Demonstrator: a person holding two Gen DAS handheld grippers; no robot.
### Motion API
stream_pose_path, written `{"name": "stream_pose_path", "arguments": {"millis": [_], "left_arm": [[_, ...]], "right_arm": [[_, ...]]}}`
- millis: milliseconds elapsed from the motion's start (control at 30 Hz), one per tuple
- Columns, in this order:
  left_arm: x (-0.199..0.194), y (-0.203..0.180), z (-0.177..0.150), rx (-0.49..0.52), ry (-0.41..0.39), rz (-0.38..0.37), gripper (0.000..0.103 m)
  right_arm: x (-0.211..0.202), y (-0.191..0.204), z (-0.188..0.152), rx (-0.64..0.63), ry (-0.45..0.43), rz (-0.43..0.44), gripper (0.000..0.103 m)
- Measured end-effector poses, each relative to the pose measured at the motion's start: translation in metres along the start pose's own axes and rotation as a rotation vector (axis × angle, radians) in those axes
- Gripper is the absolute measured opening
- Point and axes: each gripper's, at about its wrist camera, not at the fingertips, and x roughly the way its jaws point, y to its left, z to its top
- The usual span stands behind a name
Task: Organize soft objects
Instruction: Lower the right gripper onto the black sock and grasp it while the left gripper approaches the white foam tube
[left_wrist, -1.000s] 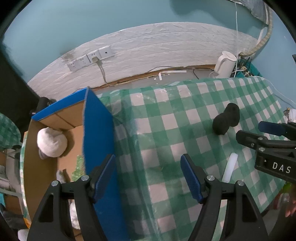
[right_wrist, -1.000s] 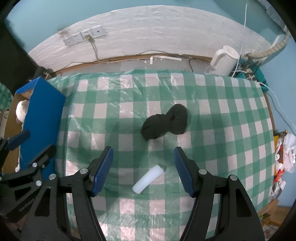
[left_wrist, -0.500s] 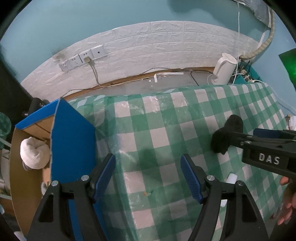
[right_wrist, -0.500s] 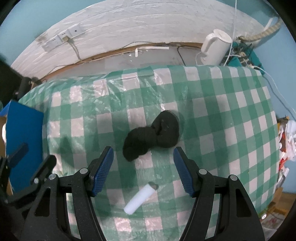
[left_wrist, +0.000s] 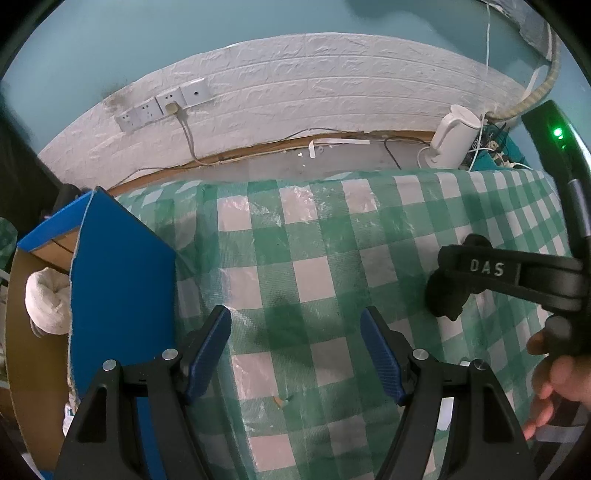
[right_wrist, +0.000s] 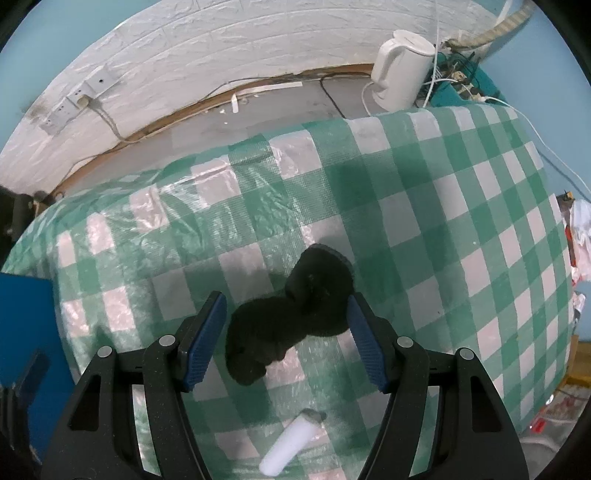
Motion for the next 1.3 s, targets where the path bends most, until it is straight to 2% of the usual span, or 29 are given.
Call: {"name": "stream_pose_path", "arguments": {"millis": [200,400,533,733,1033,1300], "left_arm": [[0.005,-0.004,-0.001,0.018,0.001,0.004,0.074],[0.012,-0.007,-0.006,0.023,0.026,0.003,0.074],[0.012,-0.011,-0.006,0.028,0.030,-0.008,0.074],[0.008,-0.018,-0.013,0.057,0.035,-0.014,0.074],[0.002,-0.040,-0.029,0.146,0.054,-0.057,0.074],[0.001,-0.062,-0.044,0.226,0.070,-0.061,0.074]], "right_arm": [[0.011,0.004,-0.001,-0.033,0.014,-0.032,0.068],[0.014,-0.003,-0.005,-0.096,0.029,-0.015,0.067],[0.012,-0.005,-0.012,-0.167,0.045,0.010,0.058],[0.009,-0.020,-0.025,-0.262,0.049,-0.024,0.056],[0.001,-0.048,-0.055,-0.334,0.069,-0.054,0.056],[-0.006,-0.067,-0.082,-0.377,0.072,-0.058,0.056]]}}
